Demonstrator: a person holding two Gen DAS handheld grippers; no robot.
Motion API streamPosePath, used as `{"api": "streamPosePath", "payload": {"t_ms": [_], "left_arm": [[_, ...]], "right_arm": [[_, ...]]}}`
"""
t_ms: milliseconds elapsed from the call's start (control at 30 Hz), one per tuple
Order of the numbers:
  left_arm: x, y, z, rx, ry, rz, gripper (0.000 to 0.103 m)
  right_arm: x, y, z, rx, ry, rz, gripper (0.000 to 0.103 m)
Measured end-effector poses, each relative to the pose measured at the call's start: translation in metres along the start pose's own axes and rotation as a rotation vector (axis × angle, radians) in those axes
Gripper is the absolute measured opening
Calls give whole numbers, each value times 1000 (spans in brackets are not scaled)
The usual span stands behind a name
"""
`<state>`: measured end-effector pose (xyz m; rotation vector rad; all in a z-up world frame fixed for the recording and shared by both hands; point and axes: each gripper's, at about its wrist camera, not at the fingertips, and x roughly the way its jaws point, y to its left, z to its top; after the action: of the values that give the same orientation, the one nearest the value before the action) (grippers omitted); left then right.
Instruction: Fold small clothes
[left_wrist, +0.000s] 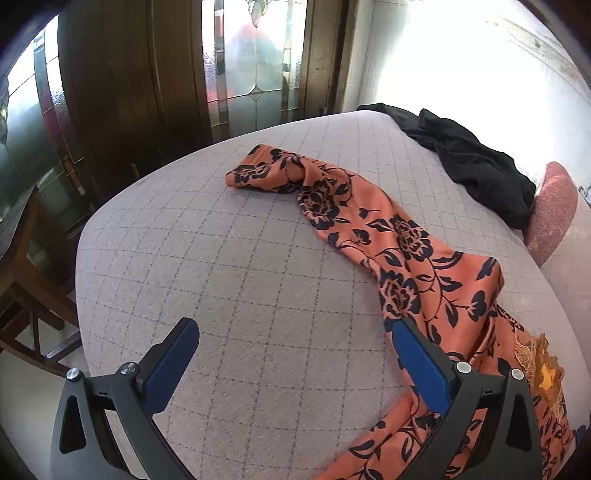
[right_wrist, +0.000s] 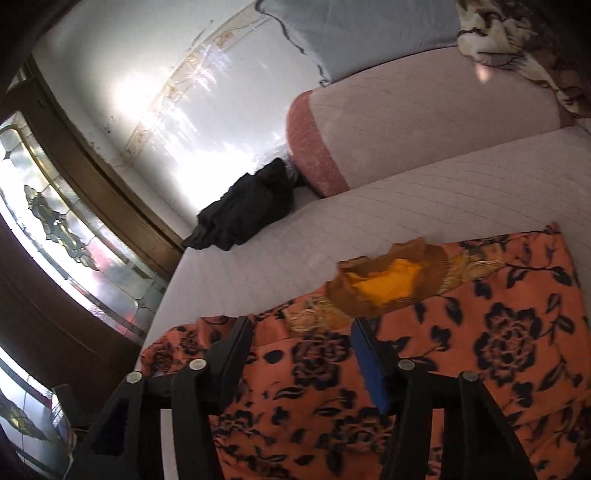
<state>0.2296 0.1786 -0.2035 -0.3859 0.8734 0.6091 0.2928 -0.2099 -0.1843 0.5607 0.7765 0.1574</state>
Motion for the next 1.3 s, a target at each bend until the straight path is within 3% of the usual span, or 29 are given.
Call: {"api": "streamPosePath", "payload": {"t_ms": [100, 233, 333, 433, 500, 600, 700, 767, 833, 900, 967, 1067, 1167, 1300], "left_arm": [[-9, -25, -6, 95, -20, -106, 103], [-13, -74, -27, 279, -1, -230, 103], [-6, -106, -48, 398, 27, -221, 103], [21, -124, -67, 472, 131, -183, 103], [42, -128, -78, 495, 198, -127, 103], [37, -123, -72, 431, 190, -145, 103], [26, -119, -64, 405, 144, -156, 103], [17, -112, -55, 375, 83, -149, 103], [8, -101, -45, 335, 30, -141, 103], [3, -84, -31, 279, 5, -142, 103], [5, -60, -13, 179, -11, -132, 103], [16, -17, 10, 10, 6, -106, 103], [37, 17, 27, -142, 49, -117, 103], [66, 52, 39, -291, 113, -192, 103]], "right_arm": [[-18, -67, 0, 77, -9, -114, 52], [-35, -139, 0, 215, -13, -136, 52], [-33, -164, 2, 257, 2, -100, 52], [-19, -183, 2, 270, 37, -120, 52], [-5, -200, -2, 291, 91, -166, 38], [-10, -202, 8, 323, 75, -138, 39], [-23, -186, 15, 276, -5, -72, 40], [-14, -183, 15, 246, 25, -90, 40], [9, -195, 7, 291, 152, -154, 44], [2, -195, 5, 326, 107, -128, 42], [-8, -182, 6, 315, 116, -70, 43], [-23, -161, 0, 246, 108, -37, 59], [-21, -149, -11, 211, 135, -35, 59], [-10, -136, -21, 189, 184, -18, 59]]}}
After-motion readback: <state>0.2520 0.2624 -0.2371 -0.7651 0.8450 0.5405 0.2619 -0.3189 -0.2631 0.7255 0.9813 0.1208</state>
